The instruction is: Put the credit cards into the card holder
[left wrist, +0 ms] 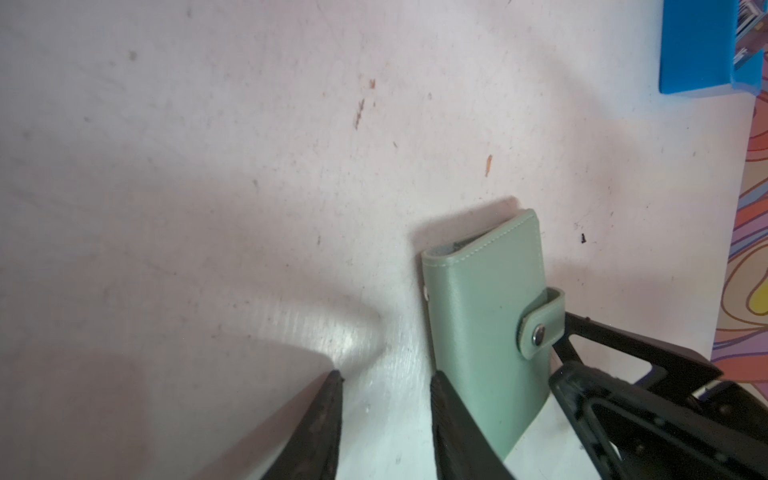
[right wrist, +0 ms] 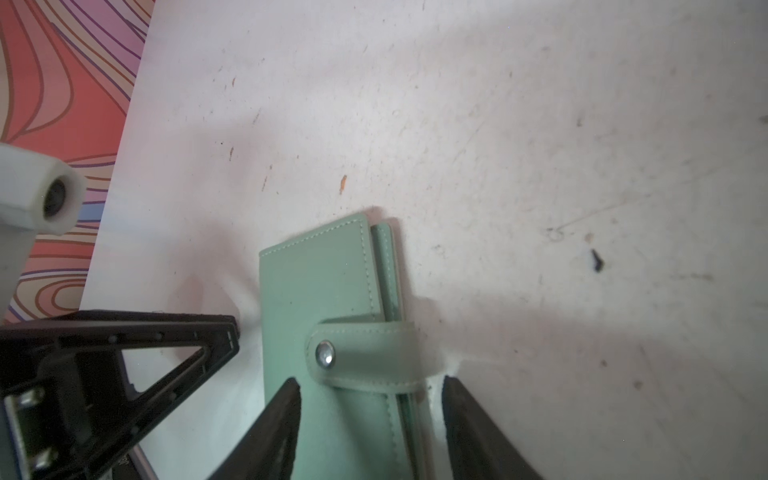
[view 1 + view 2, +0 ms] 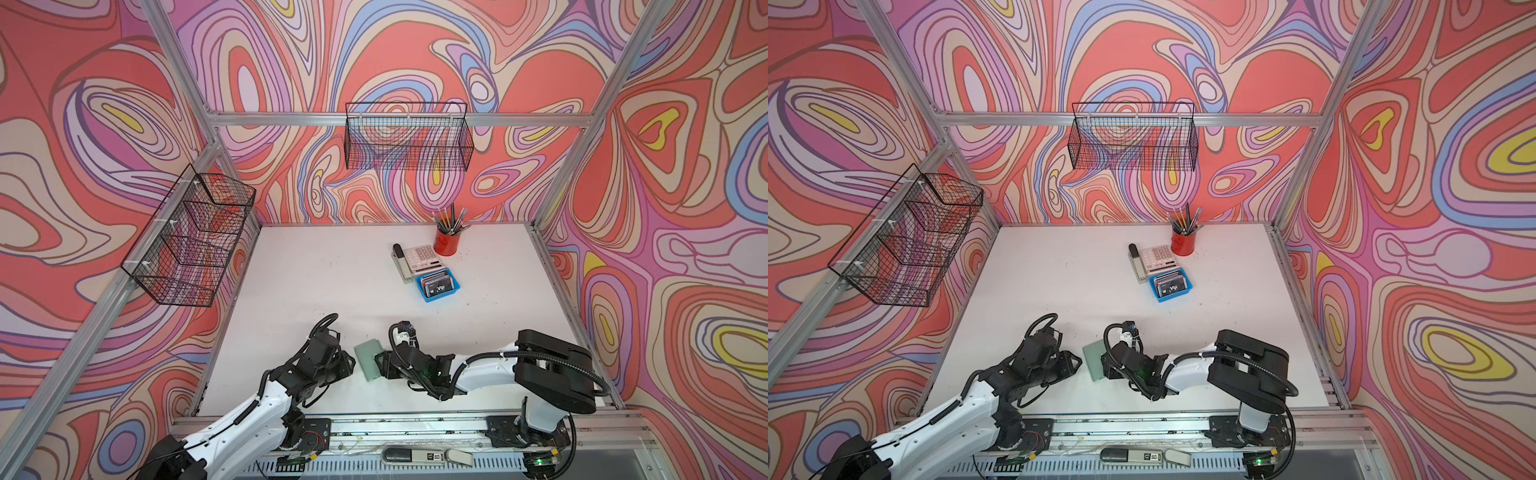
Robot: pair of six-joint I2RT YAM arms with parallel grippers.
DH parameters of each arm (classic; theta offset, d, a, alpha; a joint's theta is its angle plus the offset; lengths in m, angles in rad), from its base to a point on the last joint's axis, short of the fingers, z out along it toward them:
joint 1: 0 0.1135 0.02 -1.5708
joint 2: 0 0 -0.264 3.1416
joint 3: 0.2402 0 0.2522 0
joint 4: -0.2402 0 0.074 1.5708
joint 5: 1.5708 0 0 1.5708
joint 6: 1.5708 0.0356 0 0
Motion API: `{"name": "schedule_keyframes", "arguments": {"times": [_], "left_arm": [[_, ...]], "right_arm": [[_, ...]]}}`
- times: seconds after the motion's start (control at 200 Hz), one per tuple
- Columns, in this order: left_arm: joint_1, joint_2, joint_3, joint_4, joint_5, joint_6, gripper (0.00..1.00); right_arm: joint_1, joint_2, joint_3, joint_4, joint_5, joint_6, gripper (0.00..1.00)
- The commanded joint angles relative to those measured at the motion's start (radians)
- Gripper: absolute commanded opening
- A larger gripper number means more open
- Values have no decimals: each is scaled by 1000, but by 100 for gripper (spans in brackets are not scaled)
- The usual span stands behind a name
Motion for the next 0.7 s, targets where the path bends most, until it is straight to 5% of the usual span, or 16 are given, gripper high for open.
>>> {"name": "schedule_keyframes", "arguments": {"times": [0.0,0.696], "left_arm": [[7,35,-23,59,60,4,35],[7,326,-51,381,173,24,23]], "right_arm": [[8,27,10,-24,-27,-4,58],[8,124,23,21,-83,11,45]]}}
